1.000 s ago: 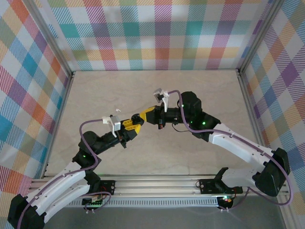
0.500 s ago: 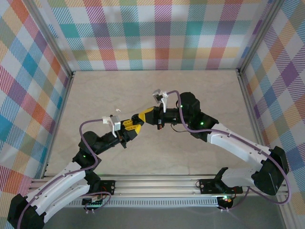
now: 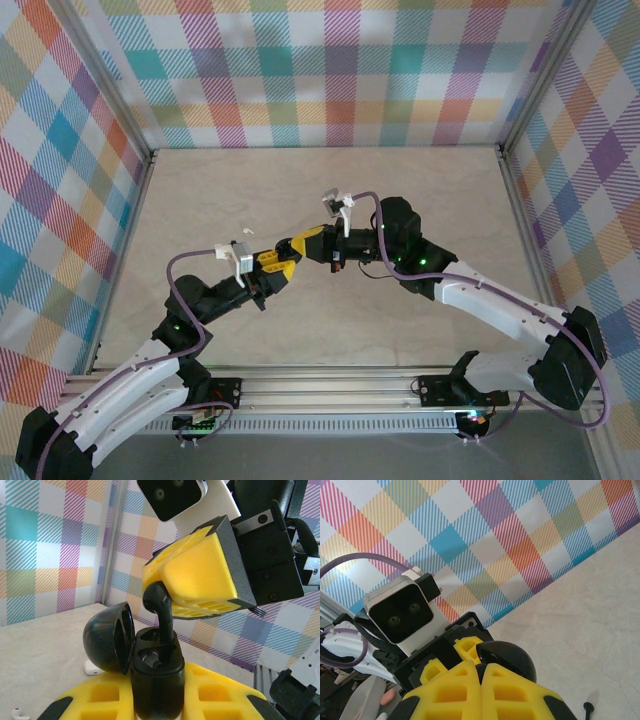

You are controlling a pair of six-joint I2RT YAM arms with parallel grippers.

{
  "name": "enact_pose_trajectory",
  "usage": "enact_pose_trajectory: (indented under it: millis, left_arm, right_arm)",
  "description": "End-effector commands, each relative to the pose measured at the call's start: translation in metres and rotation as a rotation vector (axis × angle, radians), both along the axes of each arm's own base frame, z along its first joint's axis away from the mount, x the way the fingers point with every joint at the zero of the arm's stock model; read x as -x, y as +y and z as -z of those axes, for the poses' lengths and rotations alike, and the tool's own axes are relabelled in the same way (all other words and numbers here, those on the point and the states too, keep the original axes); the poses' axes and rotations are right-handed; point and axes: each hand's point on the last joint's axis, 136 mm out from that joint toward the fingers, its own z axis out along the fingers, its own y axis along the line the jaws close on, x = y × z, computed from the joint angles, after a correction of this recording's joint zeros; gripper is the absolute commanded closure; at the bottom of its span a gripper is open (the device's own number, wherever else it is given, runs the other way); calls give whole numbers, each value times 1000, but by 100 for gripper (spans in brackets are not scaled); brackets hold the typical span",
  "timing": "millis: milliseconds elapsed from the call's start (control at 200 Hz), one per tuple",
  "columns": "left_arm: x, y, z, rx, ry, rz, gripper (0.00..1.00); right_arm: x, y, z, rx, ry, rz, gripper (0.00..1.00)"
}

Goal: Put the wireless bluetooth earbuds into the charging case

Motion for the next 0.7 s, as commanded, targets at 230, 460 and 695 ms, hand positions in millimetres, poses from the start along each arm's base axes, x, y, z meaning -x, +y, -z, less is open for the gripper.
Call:
enact_pose_trajectory:
  millis: [230,460,695]
  left_arm:
    - [12,5,-51,84,-104,17,100]
    - [14,4,-53,79,-106,27,100]
    - [14,5,-51,70,-102,22,100]
  right_arm:
    - [15,2,28,110,36,-83,100]
    - [13,4,35,161,41,-90,94]
    - [10,-1,27,158,8,-53,77]
